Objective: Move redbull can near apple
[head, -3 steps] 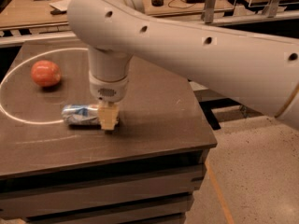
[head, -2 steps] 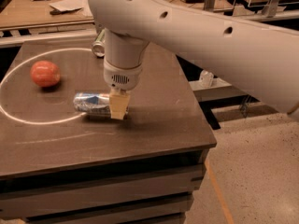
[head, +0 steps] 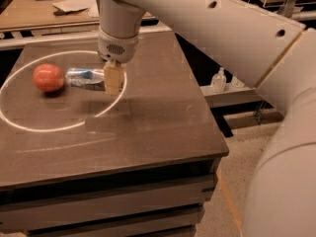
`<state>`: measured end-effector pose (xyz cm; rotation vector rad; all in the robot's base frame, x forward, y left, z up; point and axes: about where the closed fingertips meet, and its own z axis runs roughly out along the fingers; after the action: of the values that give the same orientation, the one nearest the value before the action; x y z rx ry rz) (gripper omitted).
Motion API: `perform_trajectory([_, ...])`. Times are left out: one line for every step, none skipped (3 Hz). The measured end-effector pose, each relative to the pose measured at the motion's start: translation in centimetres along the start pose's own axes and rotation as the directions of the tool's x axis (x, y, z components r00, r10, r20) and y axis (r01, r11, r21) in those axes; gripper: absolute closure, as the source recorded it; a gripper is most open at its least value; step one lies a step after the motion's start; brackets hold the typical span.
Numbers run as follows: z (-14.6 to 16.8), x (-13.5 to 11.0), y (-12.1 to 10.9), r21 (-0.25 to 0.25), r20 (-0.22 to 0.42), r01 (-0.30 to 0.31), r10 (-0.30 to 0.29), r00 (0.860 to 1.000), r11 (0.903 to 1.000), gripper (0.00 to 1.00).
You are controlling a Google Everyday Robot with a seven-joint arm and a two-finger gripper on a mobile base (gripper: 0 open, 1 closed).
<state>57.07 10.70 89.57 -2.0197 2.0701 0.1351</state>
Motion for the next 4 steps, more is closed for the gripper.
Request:
perform_trajectory([0.1, -3.2, -1.0, 0.011, 0.022, 0.048, -0.048, 0.999, 0.9988, 1.00])
perform_trajectory([1.9, -4.5, -2.8, 0.023, 0.003, 0.081, -0.081, 0.997, 0.9965, 1.00])
perform_trajectory([1.9, -4.5, -2.9, 0.028, 0.002, 0.081, -0.081, 0.997, 0.9963, 1.00])
perform_trajectory([2.7, -4.6, -4.2, 0.071, -0.011, 0.086, -0.085, 0.996, 0.9938, 1.00])
